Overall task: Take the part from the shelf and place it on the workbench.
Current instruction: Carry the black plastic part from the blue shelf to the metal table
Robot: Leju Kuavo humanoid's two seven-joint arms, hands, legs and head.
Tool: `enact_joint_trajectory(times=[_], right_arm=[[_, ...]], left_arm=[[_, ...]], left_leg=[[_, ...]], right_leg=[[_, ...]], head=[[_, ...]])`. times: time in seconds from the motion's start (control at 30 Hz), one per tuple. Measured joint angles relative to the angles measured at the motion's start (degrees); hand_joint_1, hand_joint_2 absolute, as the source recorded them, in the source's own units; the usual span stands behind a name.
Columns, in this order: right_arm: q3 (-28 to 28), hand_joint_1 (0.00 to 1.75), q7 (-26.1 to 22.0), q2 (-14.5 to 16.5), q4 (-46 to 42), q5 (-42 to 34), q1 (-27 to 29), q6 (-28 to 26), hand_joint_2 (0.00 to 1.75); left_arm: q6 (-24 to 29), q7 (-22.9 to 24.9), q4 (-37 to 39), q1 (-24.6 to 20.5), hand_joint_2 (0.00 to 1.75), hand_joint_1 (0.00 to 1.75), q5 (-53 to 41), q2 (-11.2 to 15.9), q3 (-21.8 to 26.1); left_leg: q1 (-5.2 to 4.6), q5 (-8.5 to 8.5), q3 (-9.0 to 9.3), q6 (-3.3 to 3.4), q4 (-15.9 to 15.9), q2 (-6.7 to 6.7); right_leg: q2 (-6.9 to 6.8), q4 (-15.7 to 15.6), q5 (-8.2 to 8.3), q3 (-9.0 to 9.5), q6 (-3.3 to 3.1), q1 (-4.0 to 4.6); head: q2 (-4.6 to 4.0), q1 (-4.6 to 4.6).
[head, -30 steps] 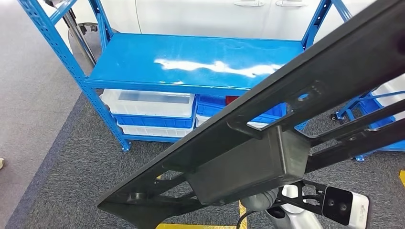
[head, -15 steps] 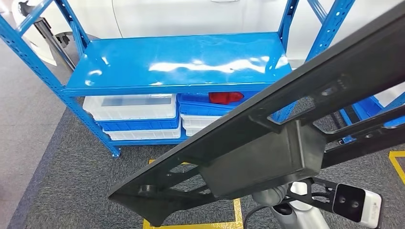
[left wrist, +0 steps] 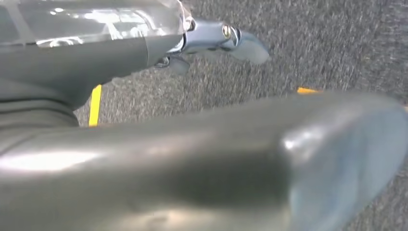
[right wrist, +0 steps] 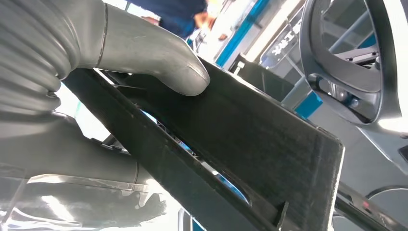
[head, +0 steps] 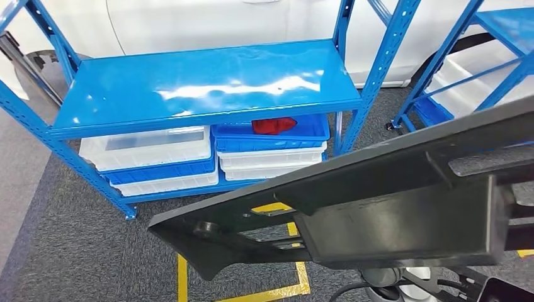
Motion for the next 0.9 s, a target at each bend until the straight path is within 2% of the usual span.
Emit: enact_joint_trajectory(times=[0.03,0.07,0.1,0.13,0.17,0.23,0.27,0.3,0.33,0.37,0.43,0.5,0.53,0.57,0.6,0.63,0.67,0.7,0.77,0.8,0.87,0.9], right_arm=[[0.02,1.75,0.00,0.03,-0.45,0.29,0.44,-0.26,1.75],[0.03,1.75,0.00,0.04,-0.89,0.52,0.90,-0.44,1.75],[0.05,1.75,0.00,0.04,-1.30,0.65,1.26,-0.52,1.75],[0.07,1.75,0.00,0.04,-1.67,0.68,1.46,-0.54,1.75],[0.09,1.75,0.00,0.04,-1.97,0.68,1.54,-0.50,1.75],[0.12,1.75,0.02,0.04,-2.38,0.67,1.52,-0.34,1.75],[0.14,1.75,0.03,0.03,-2.49,0.66,1.44,-0.33,1.75],[0.19,1.75,0.04,0.02,-2.55,0.65,1.26,-0.46,1.75],[0.29,1.75,0.05,0.00,-2.62,0.63,0.90,-0.87,1.75],[0.45,1.75,0.05,-0.03,-2.66,0.62,0.42,-1.49,1.75],[0.92,1.75,0.05,-0.15,-2.77,0.57,-0.76,-2.97,1.75],[1.36,1.75,0.04,-0.28,-2.83,0.28,-1.72,-4.09,1.75],[1.56,1.75,0.04,-0.37,-2.83,-0.02,-2.09,-4.47,1.75],[1.75,1.75,0.04,-0.48,-2.80,-0.35,-2.40,-4.81,1.75],[1.94,1.75,0.04,-0.59,-2.75,-0.68,-2.74,-5.10,1.75],[2.14,1.75,0.04,-0.68,-2.68,-0.93,-3.13,-5.38,1.75],[2.32,1.75,0.04,-0.74,-2.61,-1.14,-3.53,-5.63,1.75],[2.49,1.75,0.04,-0.79,-2.56,-1.31,-3.92,-5.87,1.75],[2.75,1.75,0.04,-0.87,-2.48,-1.55,-4.55,-6.29,1.75],[2.83,1.75,0.04,-0.91,-2.44,-1.60,-4.70,-6.48,1.75],[2.89,1.75,0.05,-0.97,-2.42,-1.64,-4.75,-6.69,1.75],[2.90,1.75,0.07,-1.01,-2.43,-1.63,-4.72,-6.73,1.75]], left_arm=[[-0.17,0.00,0.01,0.07,0.00,0.00,-0.02,0.07,-0.04],[-0.34,0.00,0.01,0.10,0.00,0.00,-0.02,0.13,-0.09],[-0.45,0.00,0.02,0.08,0.00,0.00,-0.02,0.18,-0.15],[-0.52,0.00,0.02,0.02,0.00,0.00,-0.02,0.21,-0.24],[-0.55,-0.01,0.02,-0.05,0.00,0.00,-0.01,0.23,-0.33],[-0.55,-0.03,0.02,-0.21,0.00,0.00,0.00,0.42,-0.52],[-0.56,-0.07,0.02,-0.27,0.00,0.00,0.00,0.57,-0.61],[-0.62,-0.11,0.02,-0.34,0.00,0.00,0.00,0.72,-0.73],[-0.77,-0.18,0.02,-0.44,0.00,0.00,-0.01,0.82,-0.89],[-1.01,-0.25,0.02,-0.60,0.00,0.00,-0.03,0.97,-1.09],[-1.45,-0.34,0.02,-0.96,0.00,0.00,-0.08,1.29,-1.43],[-1.35,-0.13,0.02,-1.05,0.00,0.00,-0.10,1.78,-1.70],[-1.16,0.06,0.02,-1.02,0.00,0.00,-0.09,2.04,-1.86],[-0.93,0.26,0.02,-0.99,0.00,0.00,-0.07,2.27,-2.04],[-0.72,0.42,0.02,-1.00,0.00,0.00,-0.04,2.51,-2.22],[-0.49,0.53,0.02,-1.06,0.00,0.00,-0.01,2.74,-2.35],[-0.25,0.60,0.02,-1.12,0.00,0.00,0.02,2.98,-2.46],[-0.03,0.66,0.03,-1.18,0.00,0.00,0.03,3.28,-2.56],[0.32,0.70,0.12,-1.21,0.00,0.00,0.04,3.90,-2.74],[0.38,0.70,0.16,-1.22,0.00,0.00,0.04,4.20,-2.82],[0.20,0.66,0.20,-1.38,0.00,0.00,0.03,4.56,-2.93],[0.03,0.63,0.20,-1.55,0.00,0.00,0.02,4.72,-2.98]], left_leg=[[-0.05,-0.01,-0.08,0.01,0.06,0.63],[-0.07,-0.03,-0.14,-0.01,0.14,1.27],[-0.06,-0.08,-0.19,-0.06,0.26,1.87],[-0.04,-0.19,-0.22,-0.17,0.45,2.48],[-0.02,-0.35,-0.24,-0.35,0.71,3.04],[-0.25,-0.79,-0.30,-0.93,1.32,3.95],[-0.38,-0.96,-0.31,-1.27,1.55,4.34],[-0.48,-1.04,-0.29,-1.61,1.64,4.80],[-0.45,-1.07,-0.23,-1.94,1.67,5.30],[-0.32,-1.27,-0.27,-2.30,1.85,5.27],[-0.05,-3.33,-1.28,-2.92,4.35,3.57],[0.08,-7.34,-4.14,-3.29,11.13,1.23],[0.09,-8.96,-5.73,-3.37,14.87,0.71],[0.09,-9.63,-6.78,-3.40,17.36,0.47],[0.09,-9.12,-6.90,-3.35,17.77,0.36],[0.10,-7.59,-5.97,-3.23,15.92,0.17],[0.14,-5.43,-4.19,-3.05,12.24,-0.41],[0.22,-3.75,-2.28,-2.79,8.25,-1.68],[0.30,-2.16,0.12,-2.39,2.81,-3.78],[0.25,-2.27,0.40,-2.18,2.07,-4.15],[0.26,-1.92,0.42,-1.63,1.65,-3.12],[0.35,-1.65,0.45,-1.22,1.41,-2.48]], right_leg=[[-0.41,3.57,-1.41,-1.63,0.28,-0.19],[-0.62,5.66,-1.84,-2.55,0.54,-0.36],[-0.81,5.52,-1.14,-2.36,0.76,-0.53],[-1.19,2.93,0.51,-0.92,0.90,-0.68],[-2.04,-1.15,2.44,1.31,0.96,-0.79],[-4.11,-7.85,4.63,4.83,0.44,-0.63],[-4.60,-9.18,4.83,5.41,0.05,-0.48],[-4.46,-9.33,4.73,5.28,-0.39,-0.32],[-3.77,-9.42,4.95,5.09,-0.75,-0.32],[-3.18,-9.52,5.14,4.96,-1.13,-0.37],[-2.14,-9.82,5.64,4.76,-1.90,-0.58],[-1.05,-9.88,5.97,4.47,-2.36,-0.62],[-0.38,-9.84,6.08,4.30,-2.46,-0.57],[0.32,-9.76,6.17,4.15,-2.47,-0.52],[1.05,-9.67,6.24,4.04,-2.43,-0.49],[1.76,-9.58,6.31,3.98,-2.34,-0.49],[2.46,-9.50,6.37,3.96,-2.24,-0.49],[3.12,-9.45,6.46,3.91,-2.08,-0.45],[4.42,-9.36,6.78,3.52,-1.48,-0.43],[5.00,-9.41,7.01,3.27,-1.09,-0.48],[5.81,-9.58,7.41,2.91,-0.32,-0.62],[5.14,-9.16,7.09,2.61,-0.04,-0.54]], head=[[0.01,0.00],[0.01,0.00],[0.01,0.00],[0.00,0.00],[0.00,0.00],[0.00,0.00],[0.01,0.00],[0.01,0.00],[0.01,0.00],[0.01,0.00],[0.01,0.00],[0.00,0.00],[-0.01,0.00],[-0.01,0.00],[-0.01,0.00],[0.00,0.00],[0.00,0.00],[0.00,0.00],[0.00,0.00],[0.00,0.00],[0.01,0.00],[0.01,0.01]])
